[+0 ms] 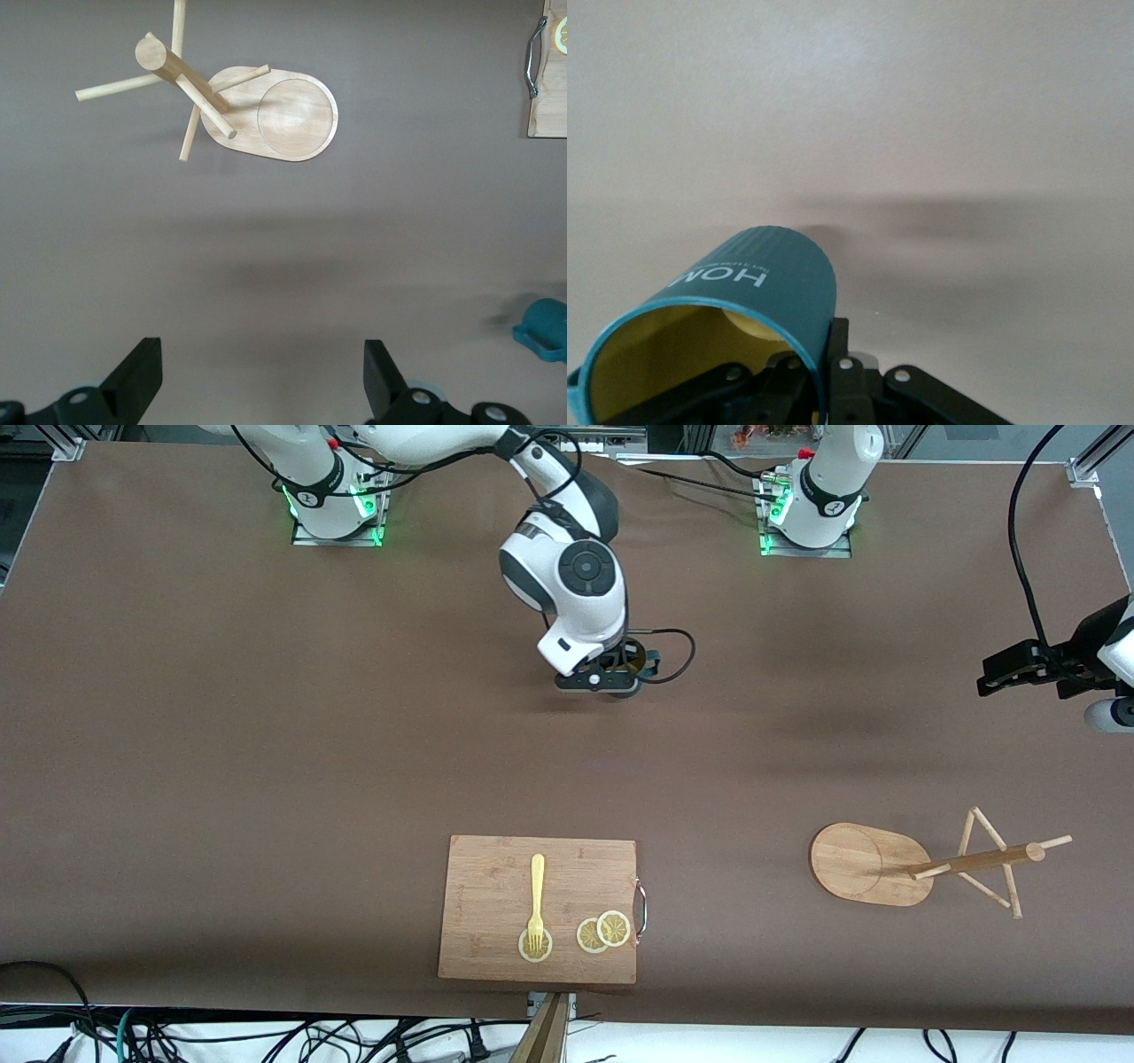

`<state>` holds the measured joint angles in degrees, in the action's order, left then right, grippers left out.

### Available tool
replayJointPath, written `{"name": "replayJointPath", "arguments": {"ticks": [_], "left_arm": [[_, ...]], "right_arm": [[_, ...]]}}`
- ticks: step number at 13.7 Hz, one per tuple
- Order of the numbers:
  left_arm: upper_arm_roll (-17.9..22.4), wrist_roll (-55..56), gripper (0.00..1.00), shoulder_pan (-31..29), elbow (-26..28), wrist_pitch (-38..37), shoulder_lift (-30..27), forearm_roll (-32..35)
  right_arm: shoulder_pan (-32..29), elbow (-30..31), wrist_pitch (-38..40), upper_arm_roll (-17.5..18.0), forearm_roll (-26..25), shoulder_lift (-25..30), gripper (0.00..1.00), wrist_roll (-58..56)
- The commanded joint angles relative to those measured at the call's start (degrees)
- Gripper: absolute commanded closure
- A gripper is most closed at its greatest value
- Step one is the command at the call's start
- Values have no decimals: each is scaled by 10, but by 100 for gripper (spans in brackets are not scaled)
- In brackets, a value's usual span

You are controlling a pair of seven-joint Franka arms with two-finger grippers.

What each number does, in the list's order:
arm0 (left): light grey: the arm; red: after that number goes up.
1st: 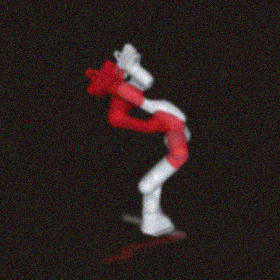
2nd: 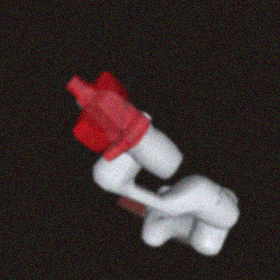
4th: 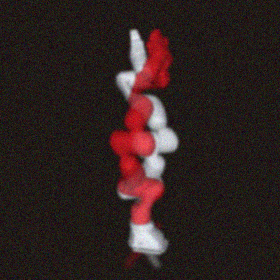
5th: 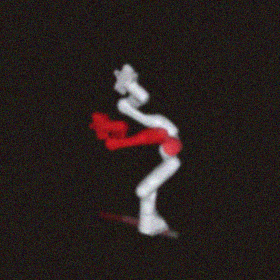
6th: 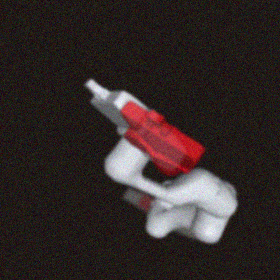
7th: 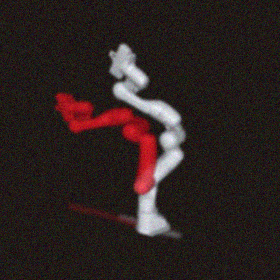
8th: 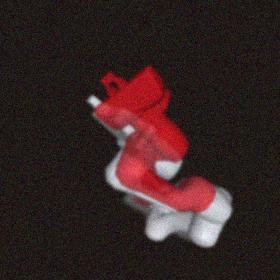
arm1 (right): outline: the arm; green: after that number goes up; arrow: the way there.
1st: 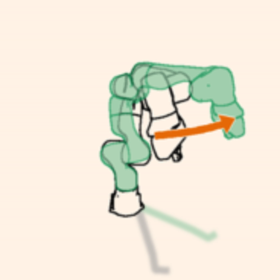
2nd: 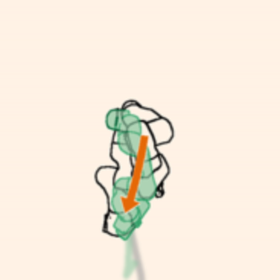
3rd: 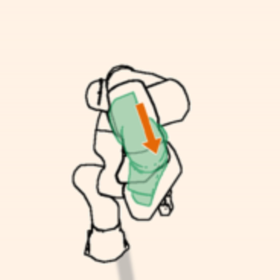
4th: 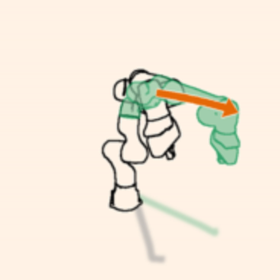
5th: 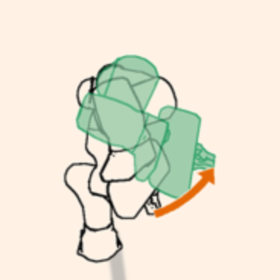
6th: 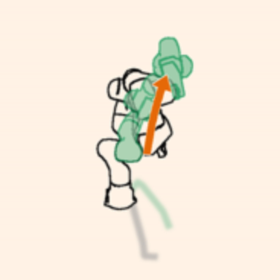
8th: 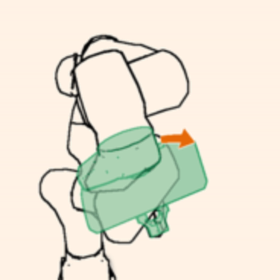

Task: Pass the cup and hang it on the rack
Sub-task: 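Lift the teal mug with the right gripper and carry it to mid-table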

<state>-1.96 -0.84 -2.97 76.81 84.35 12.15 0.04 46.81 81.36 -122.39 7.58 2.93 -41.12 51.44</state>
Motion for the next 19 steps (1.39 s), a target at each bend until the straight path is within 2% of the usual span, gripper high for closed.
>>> {"name": "replayJointPath", "arguments": {"ticks": [1, 10, 12, 14, 15, 17, 18, 19], "left_arm": [[0, 1, 0, -2, -17, -3, 8, -13], [-1, 0, 0, 1, -18, -3, 16, -13], [-1, 0, 0, 1, -18, -3, 16, -13], [-1, 0, 0, 2, -18, -3, 17, -12], [-1, 0, 0, 4, -18, -3, 17, -12], [-1, 0, 0, 5, -18, -3, 17, -12], [-1, 0, 0, 5, -18, -3, 17, -12], [-2, 0, 0, 5, -18, -3, 17, -12]], "right_arm": [[12, -24, -2, -8, -13, -26, 100, 3], [6, -25, -30, -12, -14, -64, 100, 84], [3, -27, -27, -12, -13, -59, 100, 85], [-6, -44, -4, -12, -12, -55, 80, 85], [-12, -72, 30, -12, -12, -55, 66, 84], [-29, -131, 104, -9, -12, -55, 27, 82], [-35, -145, 128, -8, -12, -55, 0, 82], [-40, -153, 146, -8, -11, -48, 0, 82]]}}
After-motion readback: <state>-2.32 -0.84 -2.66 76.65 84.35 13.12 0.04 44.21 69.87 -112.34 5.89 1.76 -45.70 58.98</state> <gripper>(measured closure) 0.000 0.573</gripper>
